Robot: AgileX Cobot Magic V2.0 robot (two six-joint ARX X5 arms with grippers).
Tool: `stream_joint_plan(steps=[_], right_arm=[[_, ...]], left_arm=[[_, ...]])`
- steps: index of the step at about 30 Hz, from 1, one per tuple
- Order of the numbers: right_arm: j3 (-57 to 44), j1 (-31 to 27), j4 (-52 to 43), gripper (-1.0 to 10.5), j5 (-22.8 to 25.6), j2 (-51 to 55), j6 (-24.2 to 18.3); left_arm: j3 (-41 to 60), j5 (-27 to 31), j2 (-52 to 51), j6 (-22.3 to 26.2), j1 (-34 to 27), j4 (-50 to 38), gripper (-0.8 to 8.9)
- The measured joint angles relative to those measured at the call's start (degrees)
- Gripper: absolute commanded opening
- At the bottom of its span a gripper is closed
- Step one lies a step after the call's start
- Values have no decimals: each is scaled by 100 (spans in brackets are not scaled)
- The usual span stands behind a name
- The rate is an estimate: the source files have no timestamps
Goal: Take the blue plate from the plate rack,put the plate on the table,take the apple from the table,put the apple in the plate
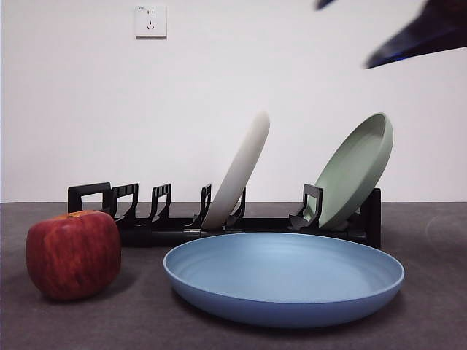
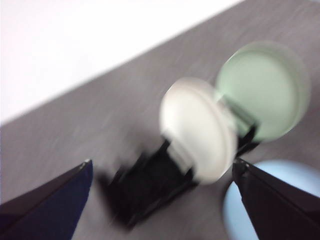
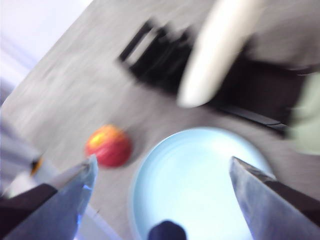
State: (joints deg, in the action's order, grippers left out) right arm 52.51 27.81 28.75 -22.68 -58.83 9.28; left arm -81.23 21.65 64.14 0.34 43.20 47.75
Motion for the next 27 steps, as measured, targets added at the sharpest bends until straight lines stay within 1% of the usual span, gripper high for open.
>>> stream_joint_plan(steps=[1, 2, 6, 10, 13, 16, 17, 18, 20, 22, 25, 27], right_arm=[[142, 286, 24, 508, 210, -247, 15], [304, 522, 39, 531, 365, -479, 17], [883, 1193, 33, 538, 629, -1248, -50], [1493, 1731, 33, 538, 691, -2039, -256], [1891, 2081, 20, 538, 997, -2627, -442], [2269, 2376, 39, 538, 1246, -3272, -673], [2455, 2490, 37, 538, 1257, -3550, -754], [2640, 2601, 37, 538, 1270, -3825, -833], [2968, 2809, 37, 539, 1453, -4328, -981], [3237, 2966, 33, 539, 1587, -4787, -1137], [3364, 3075, 11, 539, 1799, -5311, -1305], [3364, 3099, 15, 538, 1818, -5593, -1353]], left_arm=[[2, -155, -74, 2, -527, 328, 468], [4, -284, -131, 0, -973, 531, 468], [15, -817, -337, -15, -2306, 844, 468], [15, -1346, -649, -22, -3394, 905, 468], [15, -1421, -892, -22, -4061, 1062, 468], [15, -1491, -1141, -24, -4553, 1161, 468], [15, -1574, -1248, -37, -4649, 1169, 468], [15, -1639, -1353, -39, -4695, 1202, 468], [15, -1738, -1537, -39, -4715, 1327, 468], [15, -1740, -1655, -39, -4717, 1526, 468], [15, -1738, -1805, -39, -4717, 1749, 468], [15, -1738, -1832, -39, -4717, 1775, 468]])
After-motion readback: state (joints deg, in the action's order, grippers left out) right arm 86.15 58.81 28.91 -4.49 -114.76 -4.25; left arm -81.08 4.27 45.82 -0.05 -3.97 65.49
